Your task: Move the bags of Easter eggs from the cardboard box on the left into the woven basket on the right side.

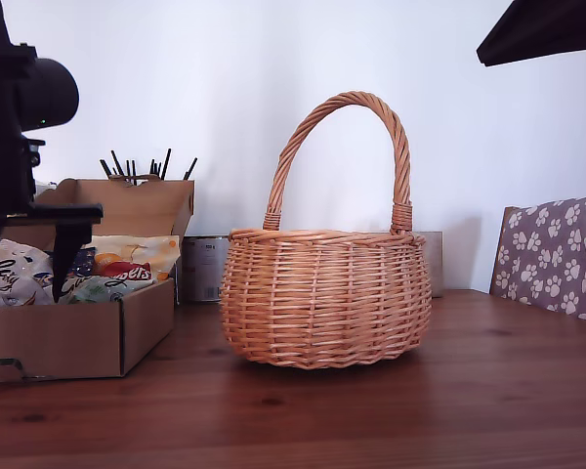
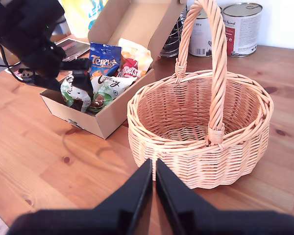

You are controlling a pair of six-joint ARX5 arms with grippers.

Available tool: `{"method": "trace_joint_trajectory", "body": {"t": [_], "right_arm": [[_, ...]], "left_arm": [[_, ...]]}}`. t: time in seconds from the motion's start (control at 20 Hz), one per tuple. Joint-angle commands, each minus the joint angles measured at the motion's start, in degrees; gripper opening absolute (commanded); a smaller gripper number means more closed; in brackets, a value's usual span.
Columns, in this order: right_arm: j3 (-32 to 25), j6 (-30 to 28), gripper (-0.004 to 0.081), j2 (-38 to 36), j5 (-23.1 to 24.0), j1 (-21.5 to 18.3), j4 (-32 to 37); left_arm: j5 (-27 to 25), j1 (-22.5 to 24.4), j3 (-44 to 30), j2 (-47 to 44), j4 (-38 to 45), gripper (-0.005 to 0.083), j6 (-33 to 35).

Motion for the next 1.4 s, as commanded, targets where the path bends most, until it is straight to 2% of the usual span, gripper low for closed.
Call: {"method": "trace_joint_trajectory", "body": {"t": [0.0, 0.05, 0.2, 0.25, 0.45, 0.55, 0.75, 0.9, 1.0, 1.1, 1.35], "right_arm": [[0.09, -0.13, -0.0012, -0.04, -0.20, 0.26, 0.22], [0.09, -0.13, -0.0012, -0.04, -0.20, 0.26, 0.20], [0.09, -0.13, -0.0012, -0.04, -0.20, 0.26, 0.20], [0.09, -0.13, -0.0012, -0.04, -0.20, 0.26, 0.20], [0.09, -0.13, -0.0012, -0.04, -0.20, 0.26, 0.17], [0.09, -0.13, -0.0012, -0.04, -0.20, 0.26, 0.17], [0.09, -0.11, -0.0012, -0.04, -0.20, 0.26, 0.15], [0.09, -0.11, -0.0012, -0.04, -0.20, 0.26, 0.17], [0.09, -0.11, -0.0012, -0.04, -0.20, 0.26, 0.22], [0.09, -0.11, -0.0012, -0.04, -0.20, 0.26, 0.20], [0.09, -0.11, -0.0012, -0.04, -0.20, 0.26, 0.22]], "left_arm": [[-0.09, 0.09, 0.04, 1.05, 0.09, 0.0734, -0.13], [0.09, 0.09, 0.04, 1.09, 0.11, 0.0645, -0.17], [1.16, 0.31, 0.04, 1.09, 0.83, 0.0170, 0.31], [1.60, 0.31, 0.04, 1.09, 1.16, 0.0086, 0.46], [4.17, 0.31, 0.85, 1.09, 2.03, 0.0072, 0.87], [5.57, 0.28, 2.71, 0.92, 0.68, 0.0072, 4.55], [5.57, 0.28, 10.62, -0.24, -9.38, 0.0072, 15.15], [6.62, 0.28, 16.90, -1.88, -17.94, 0.0072, 18.36], [10.64, -0.17, 20.06, -2.80, -21.62, 0.0072, 19.52], [14.97, -1.84, 21.66, -4.02, -21.88, 0.0072, 21.03], [27.17, -6.82, 22.10, -5.62, -12.61, 0.0072, 19.67]]}}
